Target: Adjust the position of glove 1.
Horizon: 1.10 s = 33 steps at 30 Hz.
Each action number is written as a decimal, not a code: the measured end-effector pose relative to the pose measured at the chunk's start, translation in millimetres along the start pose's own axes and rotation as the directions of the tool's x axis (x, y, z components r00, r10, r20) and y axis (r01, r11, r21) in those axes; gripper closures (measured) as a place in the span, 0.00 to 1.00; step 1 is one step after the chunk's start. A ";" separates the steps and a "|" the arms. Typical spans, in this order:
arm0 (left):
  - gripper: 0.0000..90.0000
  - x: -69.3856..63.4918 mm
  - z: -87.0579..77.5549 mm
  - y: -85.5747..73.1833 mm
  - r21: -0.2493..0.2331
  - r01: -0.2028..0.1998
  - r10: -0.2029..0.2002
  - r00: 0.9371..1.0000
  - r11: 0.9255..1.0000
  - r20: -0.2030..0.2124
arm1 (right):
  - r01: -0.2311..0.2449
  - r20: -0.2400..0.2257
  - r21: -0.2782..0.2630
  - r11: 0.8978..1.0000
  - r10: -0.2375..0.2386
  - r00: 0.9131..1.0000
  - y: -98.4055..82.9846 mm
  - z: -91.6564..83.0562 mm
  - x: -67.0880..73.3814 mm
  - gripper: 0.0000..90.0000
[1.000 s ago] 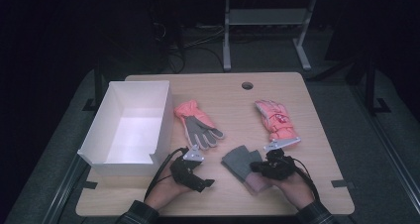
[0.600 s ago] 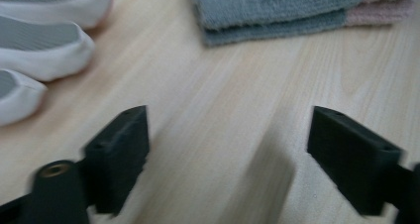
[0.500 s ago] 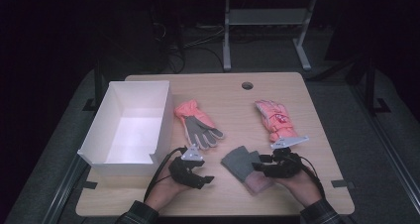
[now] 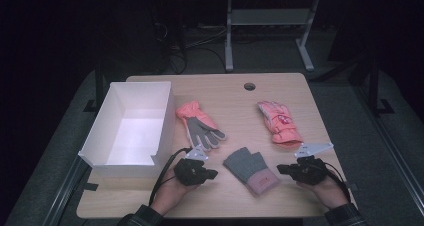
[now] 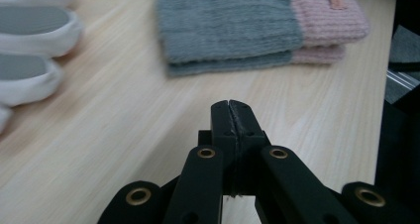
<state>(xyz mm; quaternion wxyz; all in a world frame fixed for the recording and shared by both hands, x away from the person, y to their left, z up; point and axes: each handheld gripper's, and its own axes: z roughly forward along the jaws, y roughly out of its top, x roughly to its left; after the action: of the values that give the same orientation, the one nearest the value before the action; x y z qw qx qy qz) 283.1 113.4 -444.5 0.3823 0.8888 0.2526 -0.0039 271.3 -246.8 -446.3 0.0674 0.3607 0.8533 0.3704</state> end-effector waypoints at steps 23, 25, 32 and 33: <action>1.00 -10.3 53.2 30.1 0.061 -0.019 0.018 1.000 0.998 0.019 | 0.051 -0.043 0.076 0.996 -0.048 0.998 -1.3 15.0 9.6 1.00; 1.00 -7.9 52.1 31.2 0.065 -0.028 0.027 1.000 0.998 0.011 | 0.054 -0.057 0.074 0.996 -0.049 0.997 -1.4 16.8 9.6 1.00; 1.00 2.8 47.4 30.5 0.054 0.012 -0.012 1.000 0.998 0.005 | 0.080 -0.106 0.087 0.993 -0.071 0.992 1.5 23.5 19.7 1.00; 1.00 4.6 46.4 30.1 0.056 0.010 -0.010 1.000 0.998 0.002 | 0.089 -0.117 0.089 0.992 -0.078 0.990 2.0 24.4 22.4 1.00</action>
<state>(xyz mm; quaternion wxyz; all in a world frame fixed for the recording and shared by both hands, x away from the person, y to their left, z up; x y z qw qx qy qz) 309.3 66.3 -457.9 0.3576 0.8979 0.2565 -0.0142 265.4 -216.8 -459.0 0.0175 0.3059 0.8866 0.3464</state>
